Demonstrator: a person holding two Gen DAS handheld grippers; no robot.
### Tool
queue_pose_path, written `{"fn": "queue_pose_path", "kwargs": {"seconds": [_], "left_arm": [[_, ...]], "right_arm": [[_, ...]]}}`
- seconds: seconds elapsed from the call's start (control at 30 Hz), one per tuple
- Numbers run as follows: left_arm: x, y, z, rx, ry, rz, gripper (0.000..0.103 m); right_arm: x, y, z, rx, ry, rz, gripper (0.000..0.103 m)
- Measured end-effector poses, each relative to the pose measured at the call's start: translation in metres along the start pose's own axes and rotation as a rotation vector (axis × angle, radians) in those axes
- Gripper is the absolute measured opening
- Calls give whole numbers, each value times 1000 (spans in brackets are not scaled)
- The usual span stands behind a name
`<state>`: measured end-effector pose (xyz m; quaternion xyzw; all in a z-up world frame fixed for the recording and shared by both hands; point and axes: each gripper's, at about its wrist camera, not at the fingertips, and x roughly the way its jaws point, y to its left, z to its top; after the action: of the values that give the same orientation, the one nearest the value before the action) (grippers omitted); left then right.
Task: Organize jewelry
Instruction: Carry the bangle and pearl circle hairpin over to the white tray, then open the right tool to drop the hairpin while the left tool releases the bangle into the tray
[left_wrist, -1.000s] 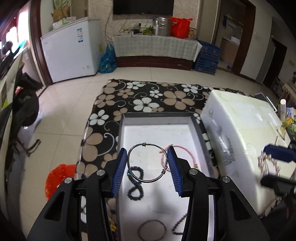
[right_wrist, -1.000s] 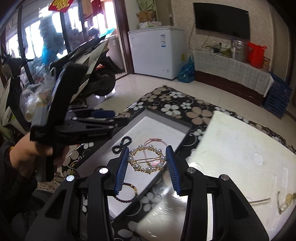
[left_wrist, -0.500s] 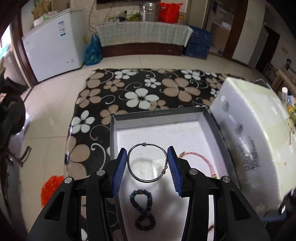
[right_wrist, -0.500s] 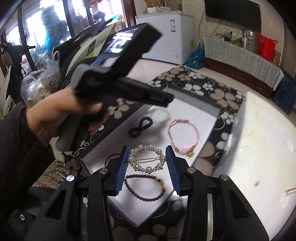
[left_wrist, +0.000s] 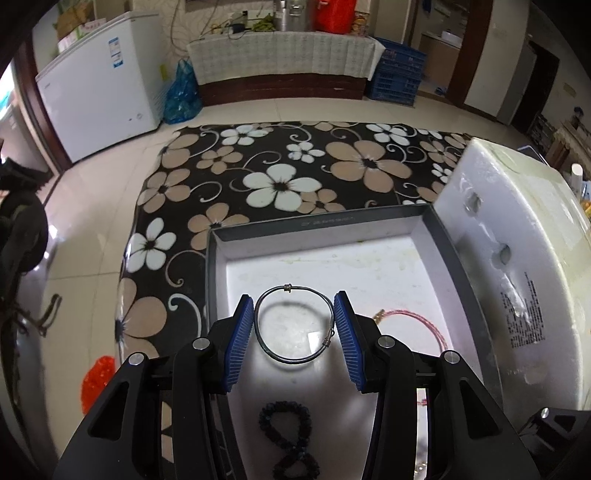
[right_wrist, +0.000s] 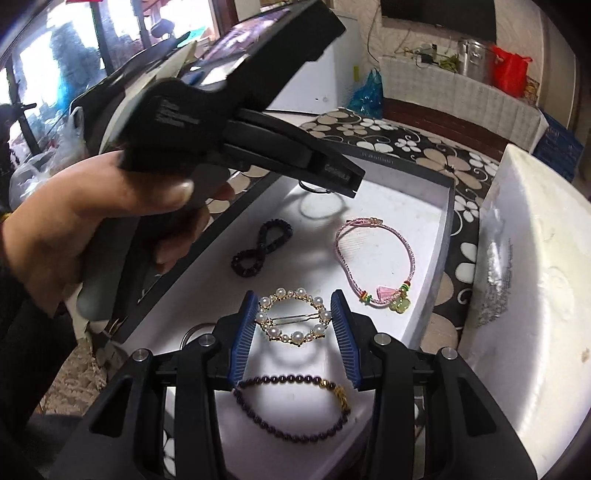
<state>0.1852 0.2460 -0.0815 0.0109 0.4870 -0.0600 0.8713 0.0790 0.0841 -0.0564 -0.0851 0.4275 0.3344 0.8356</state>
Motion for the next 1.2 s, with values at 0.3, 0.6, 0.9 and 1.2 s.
{"fn": "queue_pose_path", "kwargs": {"seconds": [0.3,0.6,0.9,1.2], "left_arm": [[13,-5,-4,28,36,26,47],[0,0,-8,-23,14,0,56],[-22,-5,-11,-52,-21,21,71],[-60,-21,-18,-76,-76,29,71]], "right_arm": [[7,1,0,-4,19,-5,42],[-8,-3,1,-2,15,22,59],[-50,0,-4,-62,-11,40,66],[-110,-23,-23,-63,-89,35,74]]}}
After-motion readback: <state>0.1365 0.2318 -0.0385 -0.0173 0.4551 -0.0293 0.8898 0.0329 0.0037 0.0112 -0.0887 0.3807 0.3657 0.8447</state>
